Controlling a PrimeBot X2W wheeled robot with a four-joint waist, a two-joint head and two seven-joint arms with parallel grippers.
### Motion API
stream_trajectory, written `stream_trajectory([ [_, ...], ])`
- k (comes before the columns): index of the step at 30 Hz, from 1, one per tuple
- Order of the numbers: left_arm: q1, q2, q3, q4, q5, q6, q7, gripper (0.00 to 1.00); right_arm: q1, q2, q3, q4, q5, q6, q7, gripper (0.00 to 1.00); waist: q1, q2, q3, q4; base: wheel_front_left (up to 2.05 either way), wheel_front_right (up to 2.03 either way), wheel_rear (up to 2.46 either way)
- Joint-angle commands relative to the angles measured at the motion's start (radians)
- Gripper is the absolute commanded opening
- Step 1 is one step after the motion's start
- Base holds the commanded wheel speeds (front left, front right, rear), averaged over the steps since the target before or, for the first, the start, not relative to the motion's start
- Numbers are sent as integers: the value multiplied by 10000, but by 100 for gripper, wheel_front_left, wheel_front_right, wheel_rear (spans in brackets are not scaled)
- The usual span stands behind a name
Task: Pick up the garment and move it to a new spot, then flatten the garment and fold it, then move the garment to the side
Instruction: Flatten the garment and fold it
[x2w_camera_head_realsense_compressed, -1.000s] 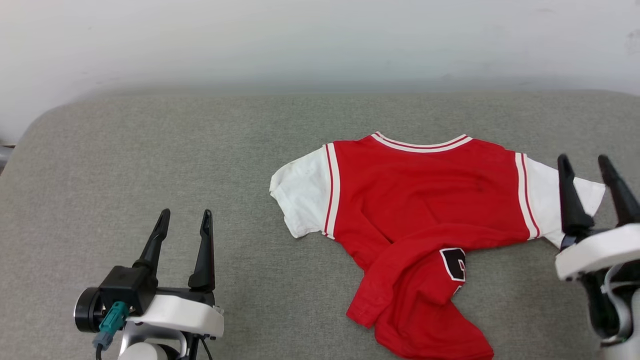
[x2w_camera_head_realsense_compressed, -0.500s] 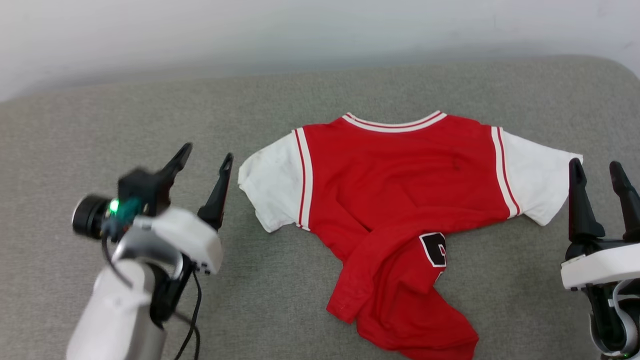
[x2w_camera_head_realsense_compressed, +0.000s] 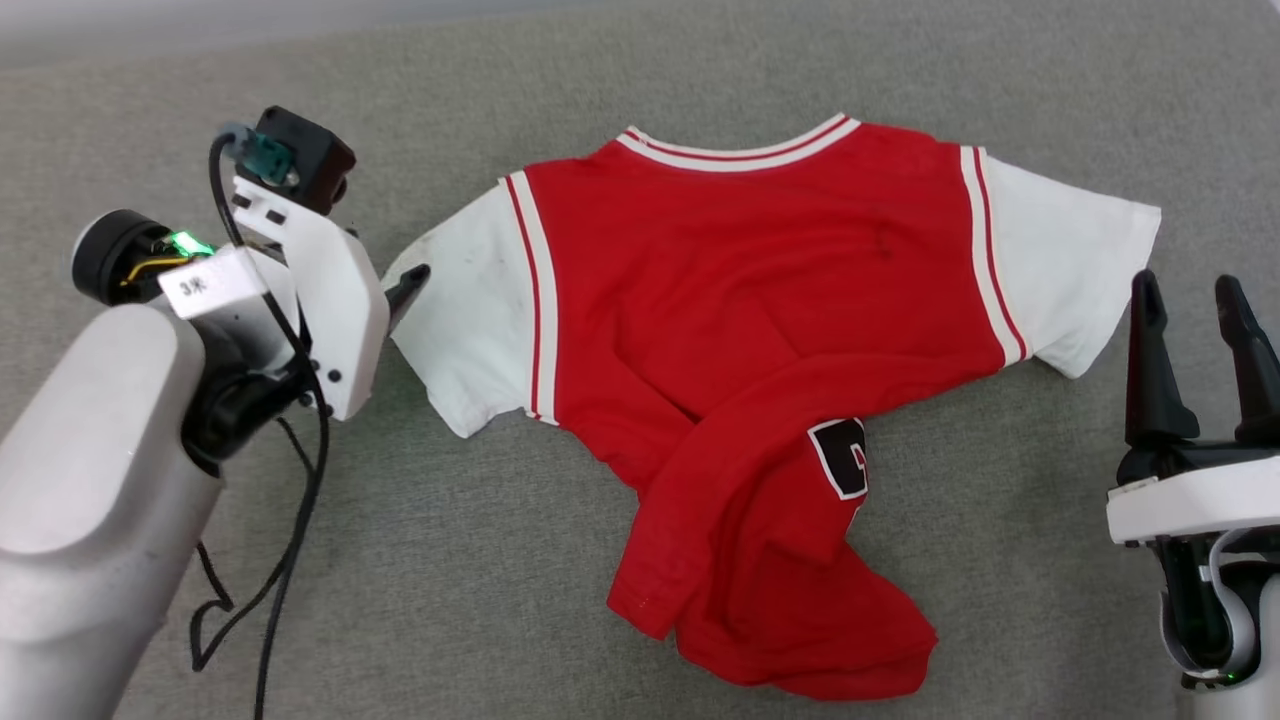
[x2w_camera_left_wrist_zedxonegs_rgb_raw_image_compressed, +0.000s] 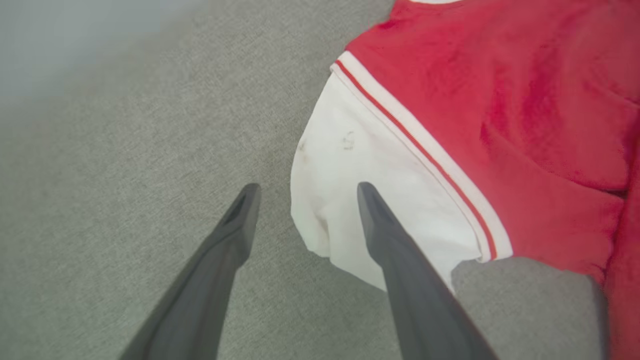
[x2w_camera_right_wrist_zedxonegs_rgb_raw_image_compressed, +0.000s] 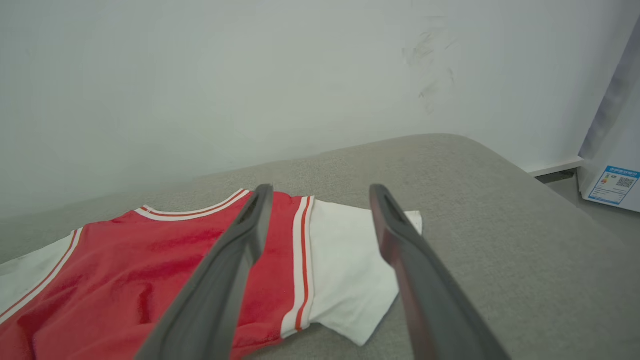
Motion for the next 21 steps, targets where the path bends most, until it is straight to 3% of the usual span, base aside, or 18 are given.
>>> stream_trajectory([
  [1, -198, 159, -119, 163, -217, 9, 220, 100, -212, 105, 20, 68, -40, -8, -86, 100, -1, 0, 331, -202, 0, 0, 0],
  [5, -589, 595, -627, 616, -592, 9, 909, 100, -306, 141, 10, 233, -23, -8, -214, 100, -1, 0, 523, -278, 0, 0, 0],
  [8, -751, 816, -891, 870, -556, 8, 810, 100, -388, 173, 37, 313, -15, -8, -289, 100, -1, 0, 629, -316, 0, 0, 0],
  [21, -584, 834, -2076, 1397, -1555, -5, 656, 100, -558, 249, 34, 526, -15, -8, -304, 100, -1, 0, 967, -361, 0, 0, 0],
])
